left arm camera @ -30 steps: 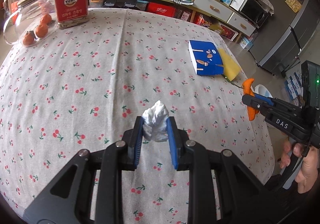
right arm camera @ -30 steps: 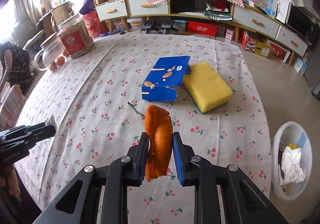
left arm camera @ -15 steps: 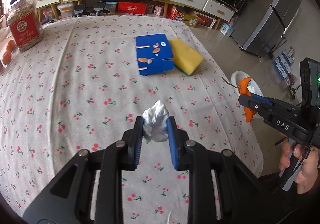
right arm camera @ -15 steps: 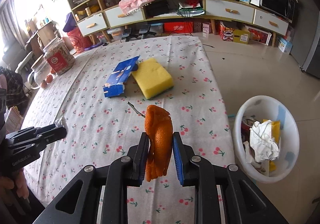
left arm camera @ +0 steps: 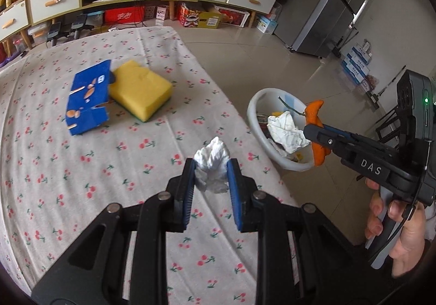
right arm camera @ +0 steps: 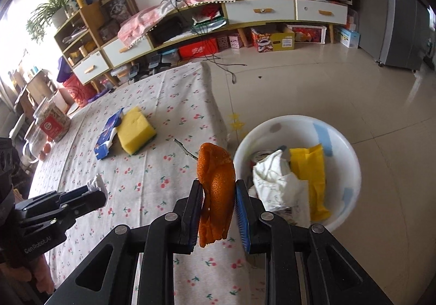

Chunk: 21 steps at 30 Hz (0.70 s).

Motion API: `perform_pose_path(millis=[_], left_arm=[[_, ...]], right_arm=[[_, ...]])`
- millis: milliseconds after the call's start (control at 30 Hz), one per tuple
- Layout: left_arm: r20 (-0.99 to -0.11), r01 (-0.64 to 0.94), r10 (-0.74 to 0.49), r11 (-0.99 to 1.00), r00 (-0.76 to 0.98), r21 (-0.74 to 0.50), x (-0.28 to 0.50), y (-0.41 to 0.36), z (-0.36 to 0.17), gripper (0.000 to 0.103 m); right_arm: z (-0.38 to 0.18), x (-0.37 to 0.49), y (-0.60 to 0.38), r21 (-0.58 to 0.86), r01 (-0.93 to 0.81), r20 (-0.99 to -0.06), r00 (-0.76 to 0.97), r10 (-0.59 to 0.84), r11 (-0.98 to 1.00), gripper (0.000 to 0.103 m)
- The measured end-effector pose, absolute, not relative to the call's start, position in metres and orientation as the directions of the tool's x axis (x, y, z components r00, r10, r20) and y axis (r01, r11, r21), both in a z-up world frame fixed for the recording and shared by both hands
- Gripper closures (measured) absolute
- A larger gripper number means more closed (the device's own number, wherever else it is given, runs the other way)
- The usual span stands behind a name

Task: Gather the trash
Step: 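Carry the tissue and orange peel over the white bucket and open both tools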

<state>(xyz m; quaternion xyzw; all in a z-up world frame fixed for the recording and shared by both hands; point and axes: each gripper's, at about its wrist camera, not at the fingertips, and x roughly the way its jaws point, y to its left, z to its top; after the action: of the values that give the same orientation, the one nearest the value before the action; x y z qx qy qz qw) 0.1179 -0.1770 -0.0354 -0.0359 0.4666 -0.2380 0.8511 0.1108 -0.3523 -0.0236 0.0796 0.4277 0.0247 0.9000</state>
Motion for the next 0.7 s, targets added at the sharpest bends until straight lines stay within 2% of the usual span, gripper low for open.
perform_pose_path(millis=[400, 700], left_arm=[[-0.77, 0.502, -0.492, 0.824, 0.406, -0.262, 0.148, -0.266, -0.046, 0.077], [-0.763, 0.568, -0.513, 0.788, 0.393, -0.236, 0.166, -0.31, -0.052, 0.077]], right_arm=[[-0.024, 0.096, -0.437, 0.193, 0.192, -0.771, 0.636, 0.028, 0.962, 0.078], [-0.028, 0.097, -0.459, 0.206, 0.229, -0.78, 0.625, 0.018, 0.952, 0.078]])
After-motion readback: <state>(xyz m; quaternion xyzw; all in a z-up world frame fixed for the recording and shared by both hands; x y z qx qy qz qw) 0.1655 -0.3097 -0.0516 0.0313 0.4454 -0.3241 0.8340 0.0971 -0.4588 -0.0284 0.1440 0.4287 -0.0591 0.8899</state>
